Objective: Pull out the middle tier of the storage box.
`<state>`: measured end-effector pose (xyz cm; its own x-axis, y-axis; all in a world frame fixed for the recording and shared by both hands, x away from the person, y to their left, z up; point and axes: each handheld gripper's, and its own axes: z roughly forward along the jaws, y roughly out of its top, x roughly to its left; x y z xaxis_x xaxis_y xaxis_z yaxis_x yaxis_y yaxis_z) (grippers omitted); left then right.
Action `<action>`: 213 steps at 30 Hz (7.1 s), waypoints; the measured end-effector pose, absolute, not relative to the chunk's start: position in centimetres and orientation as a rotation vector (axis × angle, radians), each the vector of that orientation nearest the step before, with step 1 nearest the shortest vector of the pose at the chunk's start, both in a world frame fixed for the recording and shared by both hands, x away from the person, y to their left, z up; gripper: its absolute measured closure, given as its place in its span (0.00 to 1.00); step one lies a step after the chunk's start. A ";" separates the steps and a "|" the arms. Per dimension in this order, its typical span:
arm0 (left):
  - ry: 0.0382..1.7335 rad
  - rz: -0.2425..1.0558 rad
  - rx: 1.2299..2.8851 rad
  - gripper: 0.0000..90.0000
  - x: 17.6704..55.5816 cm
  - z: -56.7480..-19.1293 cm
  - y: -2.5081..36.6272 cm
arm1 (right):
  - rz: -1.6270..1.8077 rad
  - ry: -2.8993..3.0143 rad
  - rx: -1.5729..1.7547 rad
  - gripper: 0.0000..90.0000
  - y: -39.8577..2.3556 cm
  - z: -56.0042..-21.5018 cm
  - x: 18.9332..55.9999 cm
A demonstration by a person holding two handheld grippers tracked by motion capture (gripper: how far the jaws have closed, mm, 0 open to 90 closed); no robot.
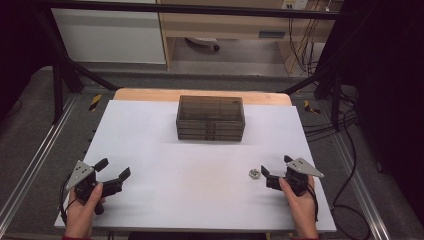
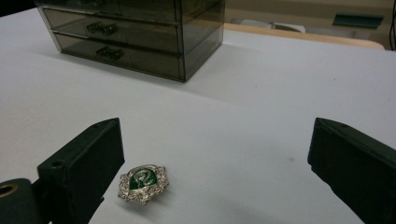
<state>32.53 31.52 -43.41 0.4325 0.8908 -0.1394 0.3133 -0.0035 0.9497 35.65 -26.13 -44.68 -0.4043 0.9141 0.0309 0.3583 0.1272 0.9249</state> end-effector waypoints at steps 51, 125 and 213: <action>1.105 0.650 1.632 0.08 32.5 -43.7 30.5 | 0.732 2.118 0.921 0.31 -13.9 -42.7 40.8; 1.101 0.670 1.620 0.08 32.5 -43.5 30.4 | 0.252 1.972 0.202 0.75 -5.9 -45.6 42.2; 1.096 0.669 1.657 0.09 32.6 -43.7 30.2 | 0.050 1.847 -0.017 0.90 -2.7 -46.5 44.2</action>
<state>32.58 30.21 -43.68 0.4364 0.8967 -0.0736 0.3444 -0.0908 0.9344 44.24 -2.73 -46.52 -0.2731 0.0145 -0.9619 -0.0372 0.9990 0.0256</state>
